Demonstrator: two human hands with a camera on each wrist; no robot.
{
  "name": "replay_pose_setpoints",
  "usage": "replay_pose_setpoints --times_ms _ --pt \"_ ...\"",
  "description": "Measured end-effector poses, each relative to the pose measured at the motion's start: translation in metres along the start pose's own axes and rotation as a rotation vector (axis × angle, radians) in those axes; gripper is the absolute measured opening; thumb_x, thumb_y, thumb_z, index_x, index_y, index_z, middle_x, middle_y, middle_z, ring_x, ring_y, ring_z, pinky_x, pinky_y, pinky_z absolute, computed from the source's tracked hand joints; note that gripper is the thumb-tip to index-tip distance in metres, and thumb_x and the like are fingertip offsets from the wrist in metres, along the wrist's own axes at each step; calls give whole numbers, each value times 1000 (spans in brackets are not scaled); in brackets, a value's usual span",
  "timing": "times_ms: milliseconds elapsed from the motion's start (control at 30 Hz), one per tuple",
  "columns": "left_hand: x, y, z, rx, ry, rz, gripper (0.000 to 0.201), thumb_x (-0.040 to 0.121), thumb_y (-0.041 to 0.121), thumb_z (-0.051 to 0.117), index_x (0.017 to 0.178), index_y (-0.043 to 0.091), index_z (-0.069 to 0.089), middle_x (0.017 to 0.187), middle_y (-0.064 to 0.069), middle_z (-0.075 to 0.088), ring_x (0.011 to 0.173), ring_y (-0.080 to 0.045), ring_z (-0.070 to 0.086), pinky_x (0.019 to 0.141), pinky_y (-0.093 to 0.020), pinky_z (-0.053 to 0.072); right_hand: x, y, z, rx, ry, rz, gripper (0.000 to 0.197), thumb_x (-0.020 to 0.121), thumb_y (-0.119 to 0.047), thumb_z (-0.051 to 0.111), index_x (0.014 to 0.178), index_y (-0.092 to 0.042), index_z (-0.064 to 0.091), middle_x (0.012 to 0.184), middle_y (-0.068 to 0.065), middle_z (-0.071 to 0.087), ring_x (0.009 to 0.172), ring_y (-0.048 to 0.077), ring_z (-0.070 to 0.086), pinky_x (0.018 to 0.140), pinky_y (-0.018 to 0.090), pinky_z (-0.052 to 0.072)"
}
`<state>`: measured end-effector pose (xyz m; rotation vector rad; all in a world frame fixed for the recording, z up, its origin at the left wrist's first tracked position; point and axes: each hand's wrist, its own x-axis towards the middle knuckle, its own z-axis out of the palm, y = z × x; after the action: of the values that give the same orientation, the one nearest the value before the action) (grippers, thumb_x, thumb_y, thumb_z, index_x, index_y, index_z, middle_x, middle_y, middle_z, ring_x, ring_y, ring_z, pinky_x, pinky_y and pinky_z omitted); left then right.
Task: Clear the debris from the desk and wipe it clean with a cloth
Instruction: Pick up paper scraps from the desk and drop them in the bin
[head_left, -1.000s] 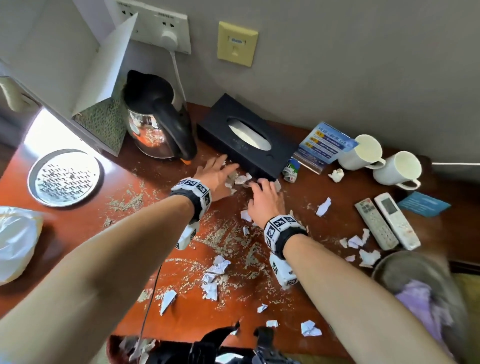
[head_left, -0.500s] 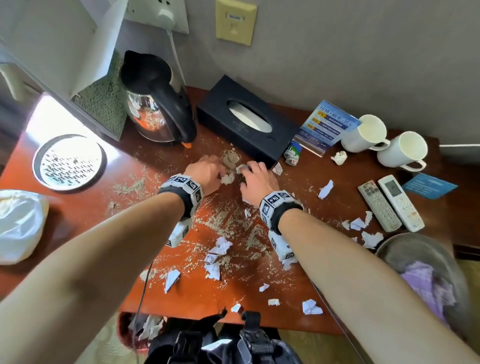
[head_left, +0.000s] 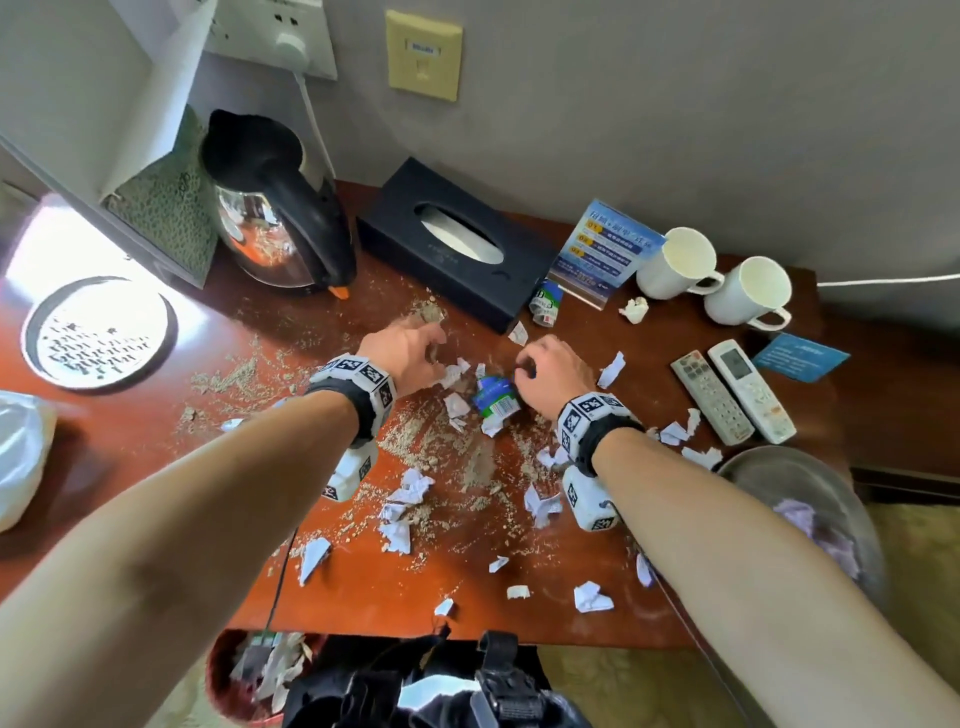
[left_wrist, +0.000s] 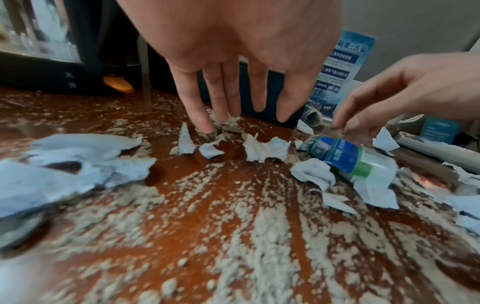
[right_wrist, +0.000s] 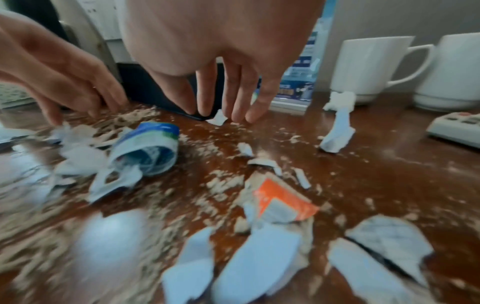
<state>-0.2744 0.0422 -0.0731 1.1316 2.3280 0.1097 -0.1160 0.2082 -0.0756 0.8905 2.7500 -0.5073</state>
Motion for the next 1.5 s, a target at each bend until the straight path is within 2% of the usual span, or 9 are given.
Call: replay_pose_setpoints --times_ms 133,367,600,767,1000,1100,1267,1400,1500 --pt "5 14 7 2 18 2 50 92 46 55 138 33 41 155 -3 30 141 -26 32 104 -46 44 18 18 -13 -31 54 79 38 95 -28 56 131 -18 52 137 4 44 130 21 40 98 39 44" --pt "-2 10 11 -25 33 -39 48 90 46 57 134 31 45 149 -1 36 136 -24 37 97 -45 48 59 16 -22 88 90 132 71 93 -29 63 151 -13 26 160 8 19 148 27 17 117 43 28" --pt "-14 -3 7 -4 53 -218 50 87 45 61 135 39 46 143 -5 39 132 -27 34 98 -52 46 58 11 -6 86 26 81 48 94 -28 59 135 -4 51 148 11 42 139 27 31 112 41 32" --pt "-27 -7 15 22 34 -213 45 88 43 60 132 37 52 136 -5 44 126 -24 39 93 -49 50 28 -3 11 139 39 19 37 93 -27 58 127 -13 59 134 4 54 128 21 39 102 36 38" --pt "-49 -7 25 -4 -20 -80 47 89 40 61 135 34 52 131 -3 48 120 -22 48 94 -40 49 -23 -35 38 185 -27 -91 45 94 -41 57 132 -16 55 136 1 51 126 18 38 108 34 32" --pt "-55 -8 27 25 -4 -126 61 86 45 64 142 35 40 142 -7 39 130 -26 38 101 -47 44 -40 -46 43 135 -43 -109 66 89 -54 59 142 -19 43 143 3 38 131 22 30 110 37 27" --pt "-57 -11 25 116 26 -282 79 81 55 67 147 45 24 161 -9 5 147 -37 0 110 -70 12 -54 -58 53 -78 -43 -104 79 83 -67 56 147 -29 30 151 5 22 134 25 24 106 42 33" --pt "-62 -25 25 46 -49 -337 77 84 48 67 147 46 23 160 -11 3 146 -38 7 107 -69 26 -55 -65 61 -148 -51 -112 80 84 -69 52 150 -33 24 158 6 11 137 29 21 106 47 35" --pt "-69 -25 28 58 -49 -297 74 86 44 64 149 42 26 157 -13 16 141 -36 20 101 -59 39 -53 -69 61 -159 -66 -115 73 87 -66 49 147 -30 29 150 7 23 129 26 29 98 43 40"
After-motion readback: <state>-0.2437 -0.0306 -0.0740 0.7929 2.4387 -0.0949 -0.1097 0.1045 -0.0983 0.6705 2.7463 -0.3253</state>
